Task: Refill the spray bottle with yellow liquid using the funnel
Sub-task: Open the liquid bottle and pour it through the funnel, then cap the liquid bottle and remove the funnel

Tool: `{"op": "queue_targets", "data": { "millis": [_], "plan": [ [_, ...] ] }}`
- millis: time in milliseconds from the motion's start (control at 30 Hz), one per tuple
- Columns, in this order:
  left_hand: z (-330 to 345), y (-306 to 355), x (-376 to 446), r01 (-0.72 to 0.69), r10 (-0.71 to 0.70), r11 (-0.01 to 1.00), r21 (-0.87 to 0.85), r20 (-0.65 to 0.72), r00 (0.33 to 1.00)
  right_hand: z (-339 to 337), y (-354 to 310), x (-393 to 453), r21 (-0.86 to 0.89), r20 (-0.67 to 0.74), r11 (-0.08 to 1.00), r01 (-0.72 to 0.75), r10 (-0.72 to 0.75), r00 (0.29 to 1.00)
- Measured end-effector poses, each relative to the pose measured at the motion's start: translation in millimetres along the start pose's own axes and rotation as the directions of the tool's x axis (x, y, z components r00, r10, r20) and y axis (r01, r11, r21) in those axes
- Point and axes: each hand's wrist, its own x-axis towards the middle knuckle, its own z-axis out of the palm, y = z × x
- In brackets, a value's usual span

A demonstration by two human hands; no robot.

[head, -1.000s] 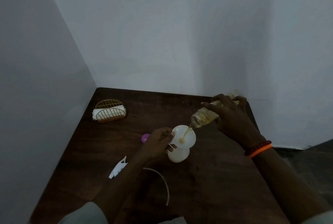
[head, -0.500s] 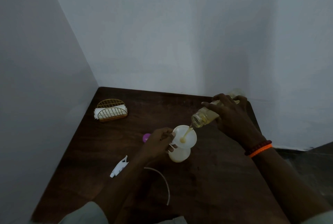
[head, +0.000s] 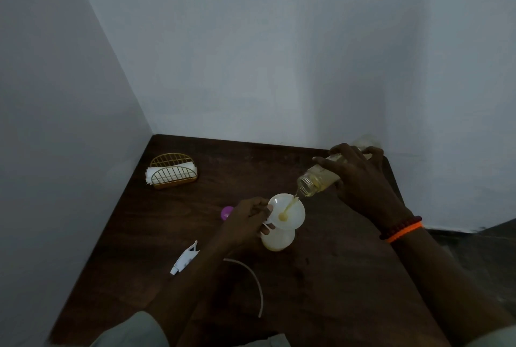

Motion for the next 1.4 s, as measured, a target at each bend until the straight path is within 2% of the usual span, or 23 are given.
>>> {"op": "queue_targets", "data": {
  "millis": [333,467,633,800,967,1033,1100,1167,1233,1300,1367,1400],
  "plan": [
    [0.8,2.3,-1.1,0.014,-0.014,0.999,-0.036,-0.006,1.0,13.4,1.1,-5.0,0.025,-0.026,1.0,0.014,-0.013,1.0],
    [-0.5,1.3,-0.9,0.024,-0.023,0.999,-0.035,0.01,1.0,25.7,-1.5,-10.1,0.06,0.012,0.998,-0.019,0.019,1.0],
    [-1.5,0.5,-1.1,0.025,-0.024,0.999,-0.021,0.007,1.0,44.7,-8.1,-18.4,0.217,0.077,0.969,-0.116,0.101,0.992],
    [-2.5,1.5,-2.2,0.033,-0.033,0.999,-0.014,0.005,0.999,62.8,-13.9,-23.4,0.466,0.212,0.85,-0.247,0.164,0.964],
    [-3.3,-1.4,2.5,0.062,-0.062,0.998,-0.031,-0.016,0.998,76.5,-15.3,-31.8,0.662,0.195,0.68,-0.314,0.249,0.949],
    [-7.1,-6.5,6.1,0.097,-0.101,0.994,-0.058,-0.078,0.992,78.9,-16.7,-31.7,0.702,0.225,0.624,-0.343,0.263,0.938],
    [-14.2,-16.4,12.8,0.095,-0.104,0.994,-0.054,-0.206,0.973,80.8,-17.5,-32.1,0.725,0.237,0.581,-0.371,0.297,0.925],
    [-23.0,-30.4,21.8,0.086,-0.033,0.987,0.132,-0.364,0.931,83.6,-17.8,-33.1,0.74,0.256,0.535,-0.408,0.336,0.906],
    [-34.1,-47.4,31.7,0.139,0.078,0.893,0.428,-0.452,0.888,89.0,-16.0,-34.2,0.744,0.278,0.51,-0.432,0.351,0.894],
    [-43.0,-61.9,40.2,0.189,0.107,0.741,0.645,-0.391,0.914,92.5,-14.2,-35.2,0.75,0.29,0.49,-0.445,0.361,0.886],
    [-47.8,-73.4,44.5,0.226,0.031,0.581,0.782,-0.299,0.954,94.4,-14.1,-35.3,0.763,0.293,0.462,-0.453,0.378,0.878],
    [-48.6,-77.2,45.5,0.232,-0.003,0.531,0.815,-0.272,0.962,94.7,-14.5,-35.3,0.766,0.291,0.454,-0.454,0.385,0.876]
  ]
}}
